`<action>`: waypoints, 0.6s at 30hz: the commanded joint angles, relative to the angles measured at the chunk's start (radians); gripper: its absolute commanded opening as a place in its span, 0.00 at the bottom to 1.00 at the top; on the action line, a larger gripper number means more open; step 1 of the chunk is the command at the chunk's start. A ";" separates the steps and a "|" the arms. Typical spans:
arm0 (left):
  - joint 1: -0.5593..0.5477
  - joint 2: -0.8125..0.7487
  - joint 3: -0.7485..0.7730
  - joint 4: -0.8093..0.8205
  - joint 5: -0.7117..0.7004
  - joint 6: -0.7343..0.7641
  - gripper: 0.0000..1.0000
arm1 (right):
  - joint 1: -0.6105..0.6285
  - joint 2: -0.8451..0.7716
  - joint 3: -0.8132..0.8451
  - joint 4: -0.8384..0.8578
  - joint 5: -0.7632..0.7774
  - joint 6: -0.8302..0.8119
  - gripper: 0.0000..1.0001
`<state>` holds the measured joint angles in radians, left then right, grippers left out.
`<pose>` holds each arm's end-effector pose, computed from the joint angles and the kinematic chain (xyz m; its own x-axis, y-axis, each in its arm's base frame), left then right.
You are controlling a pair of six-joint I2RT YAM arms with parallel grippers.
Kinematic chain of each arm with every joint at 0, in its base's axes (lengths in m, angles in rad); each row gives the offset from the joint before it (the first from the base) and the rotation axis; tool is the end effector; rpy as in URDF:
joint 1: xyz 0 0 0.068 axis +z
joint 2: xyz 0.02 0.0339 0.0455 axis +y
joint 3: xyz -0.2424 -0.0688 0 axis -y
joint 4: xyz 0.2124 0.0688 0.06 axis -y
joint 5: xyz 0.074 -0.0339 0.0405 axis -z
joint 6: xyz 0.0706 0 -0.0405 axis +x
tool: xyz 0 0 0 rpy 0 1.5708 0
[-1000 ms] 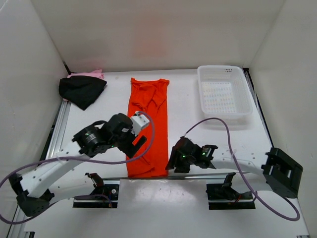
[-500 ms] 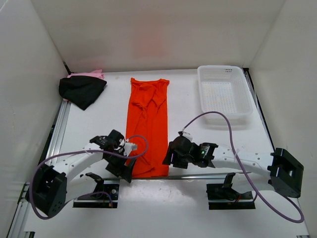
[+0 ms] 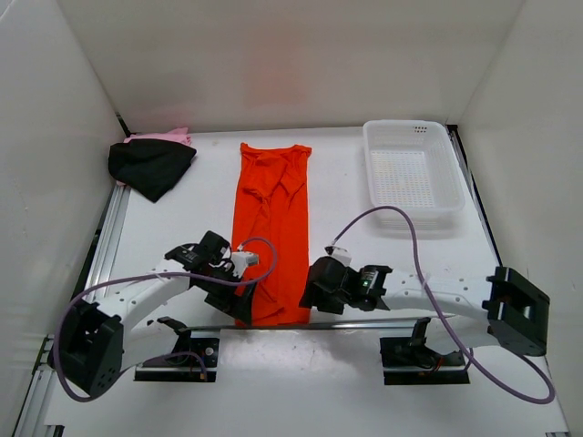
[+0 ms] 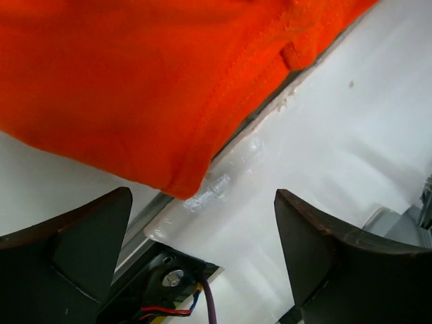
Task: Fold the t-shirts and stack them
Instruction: Grab the bottom of the folded rectangular tshirt with both arms
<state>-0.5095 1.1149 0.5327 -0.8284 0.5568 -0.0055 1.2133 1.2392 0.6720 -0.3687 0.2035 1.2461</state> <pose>0.1084 -0.1033 0.1322 -0.8645 0.4776 -0.1566 0.4829 0.7026 -0.5226 0.0964 0.2174 0.1639 -0.9196 0.1906 -0.3434 -0.0123 0.8600 0.5102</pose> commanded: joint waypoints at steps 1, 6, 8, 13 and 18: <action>0.028 0.034 0.014 0.017 -0.049 0.006 0.99 | 0.023 0.066 0.064 -0.048 0.042 -0.022 0.61; 0.028 0.065 -0.039 0.045 -0.064 0.006 0.98 | 0.045 0.126 0.087 -0.067 0.042 -0.005 0.60; 0.028 0.076 -0.062 0.045 -0.073 0.006 0.91 | 0.066 0.111 0.077 -0.067 0.056 0.025 0.59; 0.028 0.106 -0.062 0.110 -0.086 0.006 0.70 | 0.075 0.098 0.035 -0.013 0.034 0.076 0.59; 0.028 0.140 -0.042 0.144 -0.060 0.006 0.70 | 0.075 0.080 -0.015 0.011 0.034 0.124 0.59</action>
<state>-0.4808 1.2247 0.5098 -0.7673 0.5579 -0.0292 1.2835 1.3457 0.6796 -0.3832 0.2214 1.3231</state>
